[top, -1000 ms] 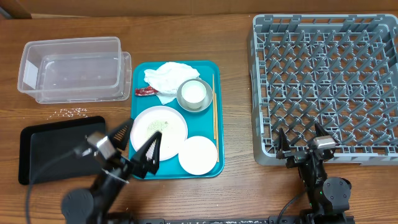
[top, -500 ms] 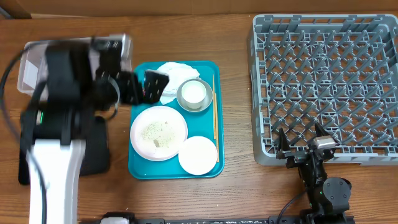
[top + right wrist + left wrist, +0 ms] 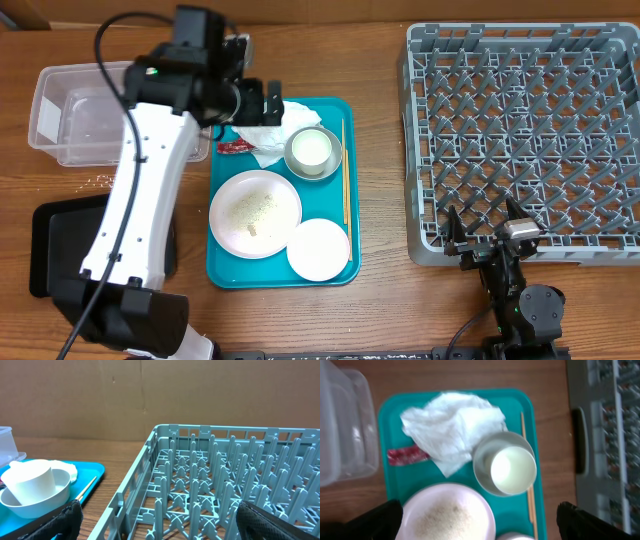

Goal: Sort waste into correct bins and load items into the dishwasher
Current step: 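Reach the left gripper over the teal tray to the white napkin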

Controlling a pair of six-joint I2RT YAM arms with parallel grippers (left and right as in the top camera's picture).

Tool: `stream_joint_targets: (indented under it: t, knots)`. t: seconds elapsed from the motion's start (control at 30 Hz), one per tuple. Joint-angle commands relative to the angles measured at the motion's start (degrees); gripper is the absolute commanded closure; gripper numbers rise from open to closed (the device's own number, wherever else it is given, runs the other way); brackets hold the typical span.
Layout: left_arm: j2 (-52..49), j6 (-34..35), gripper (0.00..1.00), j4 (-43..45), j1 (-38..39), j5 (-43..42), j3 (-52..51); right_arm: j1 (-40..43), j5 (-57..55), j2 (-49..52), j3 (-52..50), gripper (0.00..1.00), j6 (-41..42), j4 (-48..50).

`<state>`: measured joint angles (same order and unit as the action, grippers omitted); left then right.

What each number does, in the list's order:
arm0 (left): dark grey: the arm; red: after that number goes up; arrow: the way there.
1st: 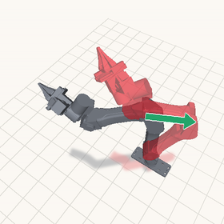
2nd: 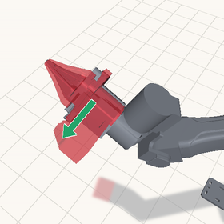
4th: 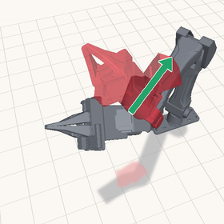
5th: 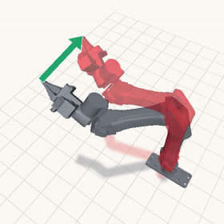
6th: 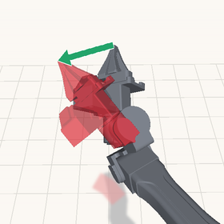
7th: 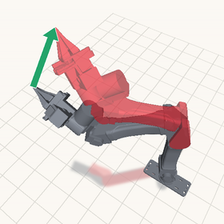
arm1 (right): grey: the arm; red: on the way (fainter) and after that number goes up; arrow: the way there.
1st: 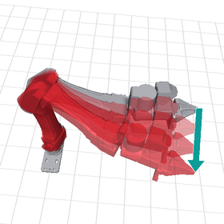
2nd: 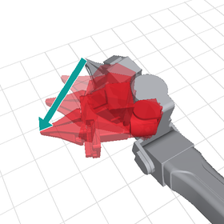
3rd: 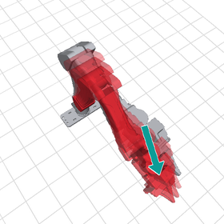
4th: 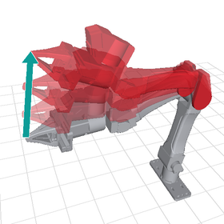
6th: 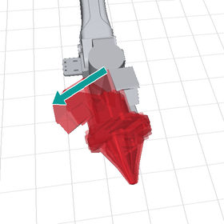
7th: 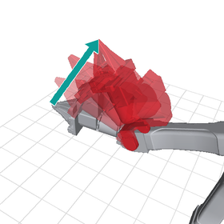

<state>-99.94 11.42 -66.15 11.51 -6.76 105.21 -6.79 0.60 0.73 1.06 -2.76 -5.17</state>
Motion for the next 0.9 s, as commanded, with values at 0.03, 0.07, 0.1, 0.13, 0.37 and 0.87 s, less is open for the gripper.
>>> stream_joint_targets:
  t: [0.03, 0.07, 0.1, 0.13, 0.37, 0.87]
  knots:
    - [-1.9, 2.2, 0.00, 4.8, 1.6, 11.3, 2.3, 0.2, -0.5, -0.6, -0.6, 0.00, -0.1, 0.3]
    - [-2.3, 2.3, 0.00, 6.1, 1.6, 11.6, 2.3, 0.2, -0.5, -0.6, -0.6, 0.00, -0.1, 0.3]
    - [-2.8, 2.4, 0.00, 7.4, 1.6, 11.6, 2.3, 0.2, -0.5, -0.6, -0.6, 0.00, -0.1, 0.3]
    - [-3.4, 2.4, 0.00, 8.6, 1.5, 11.6, 2.3, 0.2, -0.5, -0.6, -0.6, 0.00, -0.1, 0.3]
    - [-10.4, 3.3, 0.00, 13.1, 1.5, 10.3, 2.3, 0.2, -0.5, -0.6, -0.6, 0.00, -0.1, 0.3]
    - [-25.4, 7.1, 0.38, 10.9, 1.4, 8.2, 2.3, 0.2, -0.5, -0.6, -0.6, 0.00, -0.1, 0.3]
